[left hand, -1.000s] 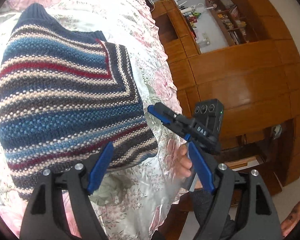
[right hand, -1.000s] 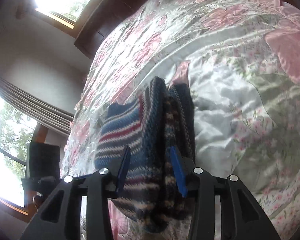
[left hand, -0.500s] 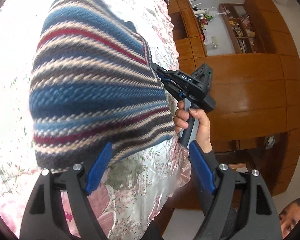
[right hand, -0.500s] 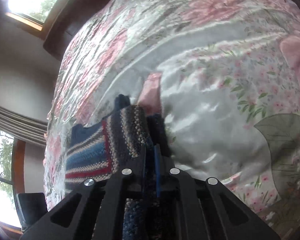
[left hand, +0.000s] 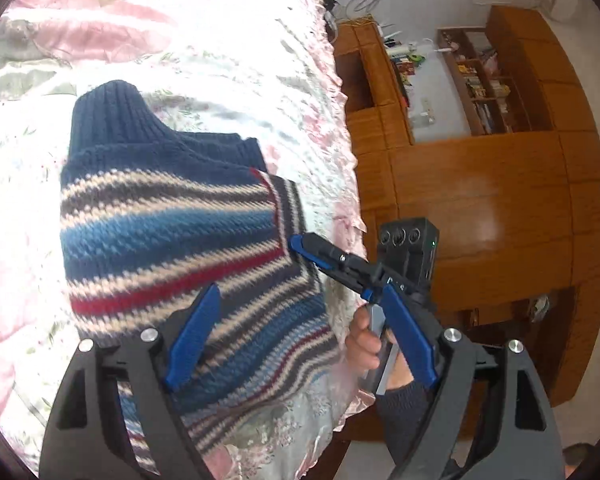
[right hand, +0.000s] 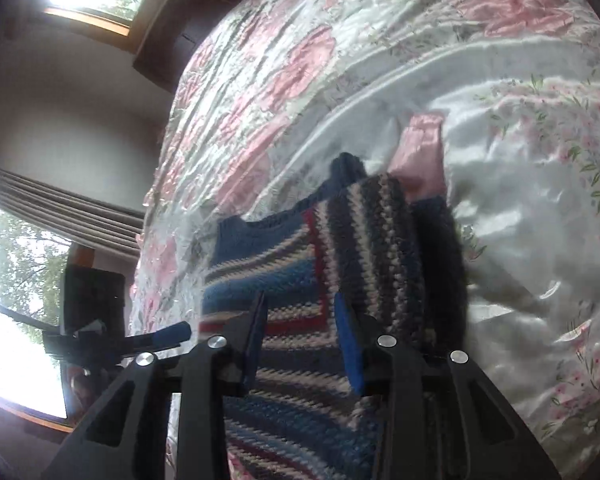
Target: Fold small clothes
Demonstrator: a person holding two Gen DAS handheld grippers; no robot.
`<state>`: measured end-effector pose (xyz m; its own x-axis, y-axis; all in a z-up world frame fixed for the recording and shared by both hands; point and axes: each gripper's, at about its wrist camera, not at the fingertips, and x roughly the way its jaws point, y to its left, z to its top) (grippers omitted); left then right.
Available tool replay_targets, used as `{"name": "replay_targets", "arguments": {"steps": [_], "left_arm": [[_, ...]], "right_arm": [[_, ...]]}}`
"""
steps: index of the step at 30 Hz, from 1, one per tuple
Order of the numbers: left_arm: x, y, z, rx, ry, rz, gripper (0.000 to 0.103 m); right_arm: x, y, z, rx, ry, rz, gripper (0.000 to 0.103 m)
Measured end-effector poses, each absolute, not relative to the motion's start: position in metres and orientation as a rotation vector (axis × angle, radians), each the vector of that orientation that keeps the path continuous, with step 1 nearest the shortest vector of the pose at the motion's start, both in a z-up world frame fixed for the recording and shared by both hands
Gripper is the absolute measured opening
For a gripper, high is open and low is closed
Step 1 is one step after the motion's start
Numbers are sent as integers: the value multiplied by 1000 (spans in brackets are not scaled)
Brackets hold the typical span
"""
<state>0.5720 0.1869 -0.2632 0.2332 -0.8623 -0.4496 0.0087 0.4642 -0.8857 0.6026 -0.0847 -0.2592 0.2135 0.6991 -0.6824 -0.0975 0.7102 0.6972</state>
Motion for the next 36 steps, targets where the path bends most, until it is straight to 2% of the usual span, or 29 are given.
{"name": "replay_targets", "arguments": {"steps": [1,2,3,5,7,8,10,14,17,18,19,21,22,23,24,25,26,27,28,32,33,35,36], "left_arm": [[578,189,-272,-900,1205,-688,80],[584,191,-284,-905,1230,-659,73],[588,191,-296,-910,1256,-642,61],[589,191,-309,-886,1268,-624,57],[588,196,-304,-910,1254,-628,59],[584,200,-297,-928,1232,-634,63],[568,205,-276,-919,1155,-672,69],[533,187,-250,-904,1091,-821,69],[519,167,-266,-884,1150,-829,69],[519,164,-276,-875,1180,-792,68],[521,164,-290,-896,1212,-762,63],[522,167,-310,-899,1258,-714,35],[523,165,-317,-886,1276,-695,28],[522,165,-320,-858,1292,-680,15],[521,167,-320,-863,1302,-668,14],[521,172,-317,-896,1299,-673,20],[518,174,-308,-921,1274,-692,44],[513,176,-297,-925,1244,-700,60],[508,176,-286,-919,1213,-714,64],[481,158,-267,-906,1168,-803,71],[477,152,-275,-901,1195,-796,71],[470,144,-301,-894,1272,-731,69],[468,139,-315,-876,1311,-694,62]], "right_arm": [[606,-91,-272,600,1267,573,4],[609,-101,-284,608,1273,542,0],[611,-111,-295,654,1268,549,0],[610,-119,-304,694,1268,573,0],[609,-118,-296,668,1262,590,0],[606,-119,-287,668,1250,608,0],[596,-120,-265,660,1209,651,14],[564,-112,-239,633,1190,764,14],[552,-105,-257,615,1238,752,14],[550,-108,-267,609,1251,720,6],[550,-111,-276,625,1258,702,0],[549,-125,-293,693,1251,689,0],[549,-132,-300,730,1252,687,0],[549,-137,-302,755,1249,681,0],[548,-141,-300,766,1245,678,0],[547,-140,-295,767,1240,675,0],[544,-143,-289,772,1235,676,0],[540,-146,-281,782,1220,682,4],[533,-150,-271,786,1197,704,9],[508,-139,-257,745,1182,773,9],[504,-136,-264,725,1200,762,9],[499,-135,-285,698,1239,703,2],[496,-133,-298,692,1252,677,0]]}}
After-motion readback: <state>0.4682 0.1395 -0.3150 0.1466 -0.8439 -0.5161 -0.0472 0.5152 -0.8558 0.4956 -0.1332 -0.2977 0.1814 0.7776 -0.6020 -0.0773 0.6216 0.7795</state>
